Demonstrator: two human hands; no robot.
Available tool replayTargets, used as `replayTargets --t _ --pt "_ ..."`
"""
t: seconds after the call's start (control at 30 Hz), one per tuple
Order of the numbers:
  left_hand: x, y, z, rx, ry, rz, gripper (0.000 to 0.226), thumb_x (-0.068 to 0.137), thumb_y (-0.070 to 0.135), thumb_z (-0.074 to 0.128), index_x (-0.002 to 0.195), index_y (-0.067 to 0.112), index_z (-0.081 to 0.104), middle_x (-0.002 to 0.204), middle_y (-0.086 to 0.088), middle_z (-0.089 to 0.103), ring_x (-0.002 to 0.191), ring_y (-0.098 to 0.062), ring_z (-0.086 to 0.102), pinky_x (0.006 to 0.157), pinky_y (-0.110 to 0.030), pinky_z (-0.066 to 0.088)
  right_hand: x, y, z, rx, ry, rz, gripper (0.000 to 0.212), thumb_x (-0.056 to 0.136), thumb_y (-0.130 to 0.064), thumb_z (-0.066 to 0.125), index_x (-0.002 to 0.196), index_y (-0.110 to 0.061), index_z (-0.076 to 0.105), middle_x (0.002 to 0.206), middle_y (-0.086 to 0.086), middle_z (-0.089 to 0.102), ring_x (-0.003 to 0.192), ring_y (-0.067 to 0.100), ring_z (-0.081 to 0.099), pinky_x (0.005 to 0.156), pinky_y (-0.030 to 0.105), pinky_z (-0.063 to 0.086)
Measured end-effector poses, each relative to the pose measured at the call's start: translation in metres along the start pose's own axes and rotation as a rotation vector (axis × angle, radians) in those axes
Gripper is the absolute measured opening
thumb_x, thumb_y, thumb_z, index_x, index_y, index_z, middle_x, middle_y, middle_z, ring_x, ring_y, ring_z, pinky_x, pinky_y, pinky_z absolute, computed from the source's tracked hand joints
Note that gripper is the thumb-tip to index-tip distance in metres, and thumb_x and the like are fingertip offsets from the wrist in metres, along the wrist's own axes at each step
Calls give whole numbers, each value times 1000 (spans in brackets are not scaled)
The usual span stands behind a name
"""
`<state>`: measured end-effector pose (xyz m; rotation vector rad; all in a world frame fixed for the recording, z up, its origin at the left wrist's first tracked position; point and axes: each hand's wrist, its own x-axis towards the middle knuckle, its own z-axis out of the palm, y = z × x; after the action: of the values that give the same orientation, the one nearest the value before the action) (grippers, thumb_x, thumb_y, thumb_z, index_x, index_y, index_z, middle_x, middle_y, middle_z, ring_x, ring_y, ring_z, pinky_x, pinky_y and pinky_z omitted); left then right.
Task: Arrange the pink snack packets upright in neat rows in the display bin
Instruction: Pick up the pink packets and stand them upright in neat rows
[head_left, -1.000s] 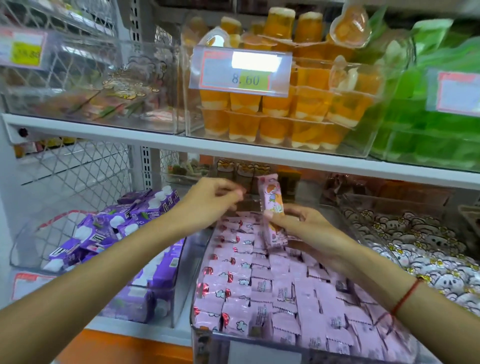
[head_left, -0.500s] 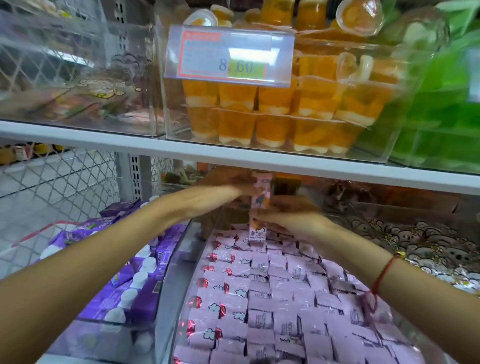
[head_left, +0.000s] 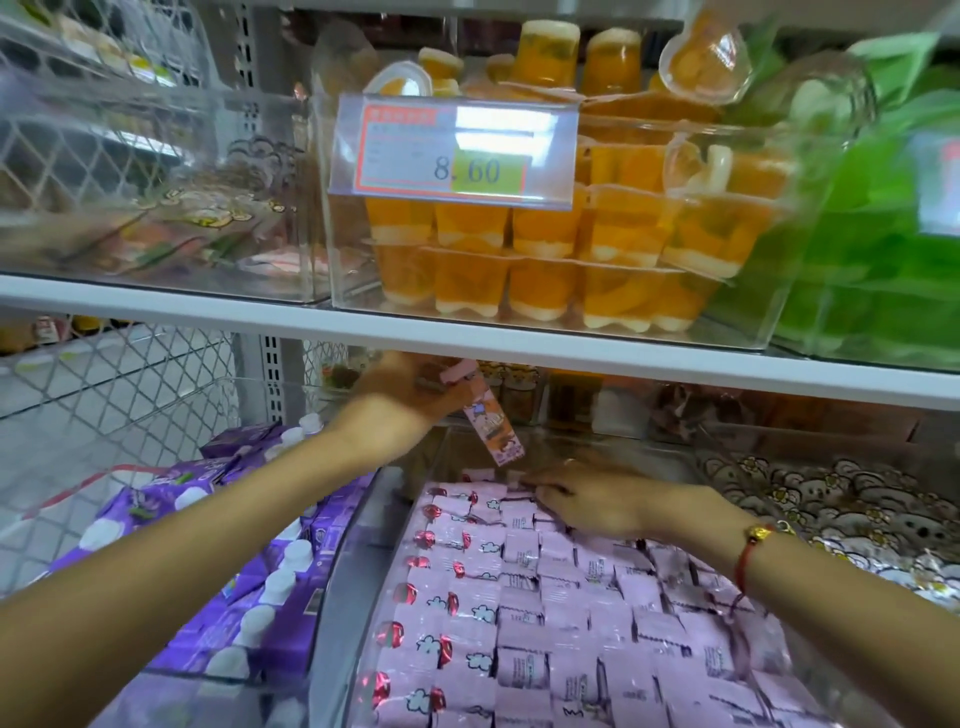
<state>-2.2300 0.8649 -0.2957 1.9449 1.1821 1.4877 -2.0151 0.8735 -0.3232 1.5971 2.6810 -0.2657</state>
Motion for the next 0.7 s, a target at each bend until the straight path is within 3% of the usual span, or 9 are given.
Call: replayTargets --t 0.1,0.27,0.33,0.4,0.47,0.57,0.7 --pt "5 1 11 117 -124 -13 15 83 18 70 77 19 56 83 11 65 75 12 61 68 -3 45 2 -3 -1 36 -41 -20 40 99 -33 29 137 -39 40 125 1 56 106 21 48 97 34 37" --pt "9 0 11 337 -206 -4 20 85 24 70 100 12 64 89 8 62 75 5 54 61 2 38 1 -3 1 72 -59 6 39 98 -32 31 134 -28 47 120 7 60 116 24 50 101 39 40" --pt "7 0 3 384 -258 -39 23 83 25 71 103 16 62 91 9 60 74 4 55 62 -2 42 1 -2 1 85 -63 11 38 98 -30 33 131 -23 50 110 5 62 102 21 54 93 34 44" --pt "7 -2 -6 534 -317 -57 26 84 31 69 105 18 64 97 9 62 83 -7 60 73 -15 49 1 -3 0 86 -66 1 39 99 -28 33 135 -25 46 107 1 58 94 16 51 84 30 41" --pt "8 -3 -10 603 -350 -71 25 84 35 68 106 23 65 103 7 66 88 -9 62 77 -22 51 0 -4 1 86 -61 -11 41 99 -28 33 139 -29 41 117 5 56 92 17 50 79 28 38" --pt "14 -5 -4 650 -423 -70 26 84 40 67 109 32 63 108 10 67 88 -4 62 73 -13 47 -1 -5 3 91 -47 -17 42 100 -26 33 141 -28 38 129 9 53 99 21 54 78 26 35" --pt "26 -5 25 742 -500 28 34 83 38 68 115 26 65 112 7 65 92 -10 59 79 -21 46 -2 -7 1 85 -6 -35 38 100 -21 34 135 -22 46 98 -2 56 79 13 53 67 24 41"
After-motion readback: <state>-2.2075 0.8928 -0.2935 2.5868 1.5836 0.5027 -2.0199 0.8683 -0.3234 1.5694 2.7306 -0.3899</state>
